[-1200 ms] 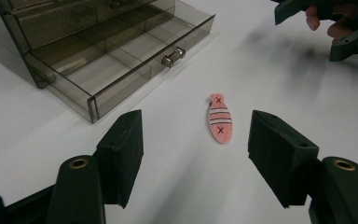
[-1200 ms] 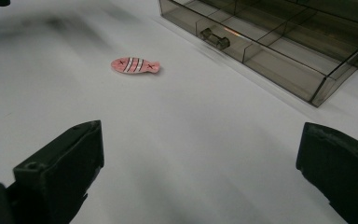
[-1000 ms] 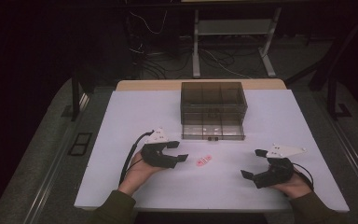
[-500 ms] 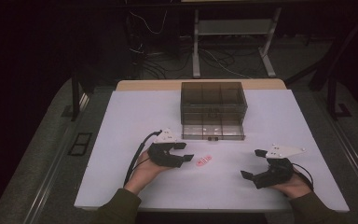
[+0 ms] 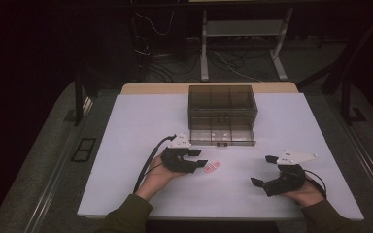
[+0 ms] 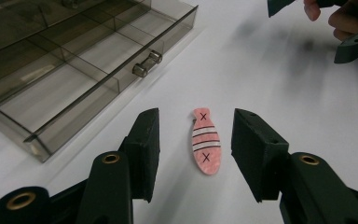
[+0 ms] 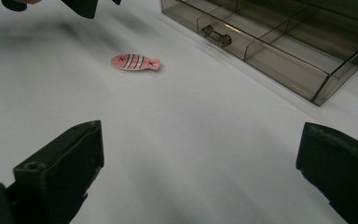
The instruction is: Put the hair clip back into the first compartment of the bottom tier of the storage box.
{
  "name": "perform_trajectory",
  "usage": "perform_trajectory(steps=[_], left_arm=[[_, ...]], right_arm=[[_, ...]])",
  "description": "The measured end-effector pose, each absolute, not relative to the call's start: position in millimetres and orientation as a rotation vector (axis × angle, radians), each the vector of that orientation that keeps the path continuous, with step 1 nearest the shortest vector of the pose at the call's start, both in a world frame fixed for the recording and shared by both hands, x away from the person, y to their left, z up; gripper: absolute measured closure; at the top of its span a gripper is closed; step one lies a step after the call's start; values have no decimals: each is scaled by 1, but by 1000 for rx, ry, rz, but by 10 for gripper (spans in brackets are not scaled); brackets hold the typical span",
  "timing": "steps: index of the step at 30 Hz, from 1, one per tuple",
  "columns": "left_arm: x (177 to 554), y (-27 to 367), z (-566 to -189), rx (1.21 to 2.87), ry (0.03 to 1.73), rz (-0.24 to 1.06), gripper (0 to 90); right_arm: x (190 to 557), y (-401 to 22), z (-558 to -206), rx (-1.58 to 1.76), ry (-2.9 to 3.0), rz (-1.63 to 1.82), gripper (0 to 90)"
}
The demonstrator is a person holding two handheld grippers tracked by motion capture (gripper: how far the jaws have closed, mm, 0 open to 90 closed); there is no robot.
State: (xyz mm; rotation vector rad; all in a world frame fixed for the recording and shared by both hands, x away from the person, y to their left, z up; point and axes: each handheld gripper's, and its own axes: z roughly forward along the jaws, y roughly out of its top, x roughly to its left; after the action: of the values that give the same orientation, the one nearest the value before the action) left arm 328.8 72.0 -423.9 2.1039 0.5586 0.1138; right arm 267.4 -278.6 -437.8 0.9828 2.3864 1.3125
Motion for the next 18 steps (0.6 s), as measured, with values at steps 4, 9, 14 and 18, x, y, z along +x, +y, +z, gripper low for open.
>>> perform_trajectory(steps=[4,9,14,18], left_arm=[[329,65,-426,2115,561,115,509],[329,59,-429,2121,571,120,521],[329,51,-433,2128,584,119,534],[329,45,-436,2140,577,134,544]], right_arm=[[267,-279,-438,981,2387,1311,2],[267,-279,-438,981,2387,1311,2],[267,-279,-438,981,2387,1312,2],[267,-279,-438,981,2388,1312,2]])
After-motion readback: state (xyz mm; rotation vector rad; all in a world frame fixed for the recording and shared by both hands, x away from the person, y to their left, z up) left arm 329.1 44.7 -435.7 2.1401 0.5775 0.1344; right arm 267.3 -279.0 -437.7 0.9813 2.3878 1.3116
